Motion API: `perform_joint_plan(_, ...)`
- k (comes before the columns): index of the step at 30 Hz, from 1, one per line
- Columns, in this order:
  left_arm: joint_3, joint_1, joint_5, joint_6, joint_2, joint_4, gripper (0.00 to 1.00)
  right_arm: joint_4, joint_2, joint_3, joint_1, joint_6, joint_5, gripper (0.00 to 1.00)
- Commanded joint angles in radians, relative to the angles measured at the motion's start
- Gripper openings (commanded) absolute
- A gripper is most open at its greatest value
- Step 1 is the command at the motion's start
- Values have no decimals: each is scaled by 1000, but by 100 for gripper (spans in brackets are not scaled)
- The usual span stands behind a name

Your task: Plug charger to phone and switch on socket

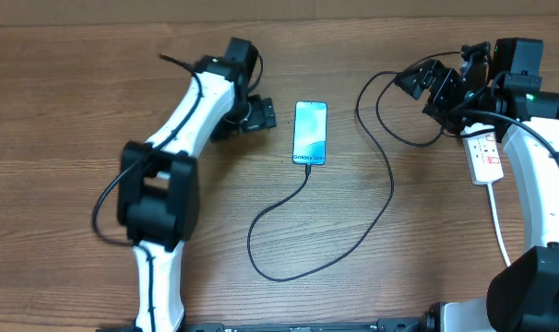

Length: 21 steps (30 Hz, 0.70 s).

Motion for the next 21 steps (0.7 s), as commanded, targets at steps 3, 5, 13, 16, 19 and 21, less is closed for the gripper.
perform_joint_plan(3,4,-11,-89,102,-289,-89,100,-69,-18,9,-4,-7,116,100)
perform_joint_plan(5,4,-11,-89,105,-352,-122,100,-94,-18,9,-4,-7,126,100)
perform_joint_plan(13,4,-11,-89,105,-541,-190,100,-153,-18,9,-4,-7,126,100)
perform_joint_plan(16,4,-11,-89,105,-573,-199,100,-169,-18,9,-4,-7,126,100)
perform_joint_plan(19,4,-11,-89,105,-580,-198,100,-171,-18,9,-4,-7,126,100)
perform_joint_plan(21,3,-11,-89,105,-575,-199,100,-171,-18,9,-4,-7,125,100)
